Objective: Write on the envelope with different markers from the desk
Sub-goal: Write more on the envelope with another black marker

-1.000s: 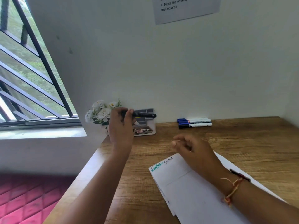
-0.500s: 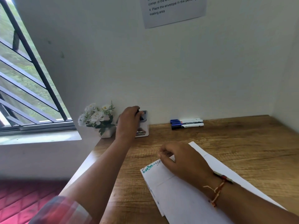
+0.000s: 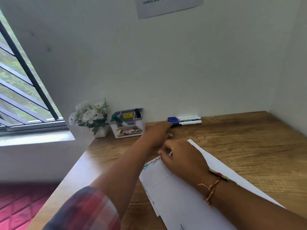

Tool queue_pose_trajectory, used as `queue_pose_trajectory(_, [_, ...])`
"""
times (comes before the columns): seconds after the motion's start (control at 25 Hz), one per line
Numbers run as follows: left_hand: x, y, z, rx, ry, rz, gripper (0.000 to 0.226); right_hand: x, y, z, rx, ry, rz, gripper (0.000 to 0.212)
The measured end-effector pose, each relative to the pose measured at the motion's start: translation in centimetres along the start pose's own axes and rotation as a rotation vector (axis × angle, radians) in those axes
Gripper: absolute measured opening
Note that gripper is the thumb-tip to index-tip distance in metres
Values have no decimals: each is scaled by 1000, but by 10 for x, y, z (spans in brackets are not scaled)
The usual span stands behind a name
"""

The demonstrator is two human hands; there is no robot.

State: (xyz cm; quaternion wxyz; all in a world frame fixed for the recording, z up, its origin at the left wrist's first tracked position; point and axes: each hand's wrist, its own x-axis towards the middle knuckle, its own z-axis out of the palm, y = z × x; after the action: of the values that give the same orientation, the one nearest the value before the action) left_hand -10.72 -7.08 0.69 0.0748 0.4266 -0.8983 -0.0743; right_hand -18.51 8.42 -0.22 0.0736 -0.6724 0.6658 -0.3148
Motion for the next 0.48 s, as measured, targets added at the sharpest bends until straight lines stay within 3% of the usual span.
queue_pose_trajectory(0.28, [21, -9, 21, 215, 99, 20, 62, 1, 3, 3, -33, -1, -28, 24])
queue_pose_trajectory(0.48, [27, -1, 15, 222, 63, 68, 55, 1, 2, 2, -35, -2, -12, 26])
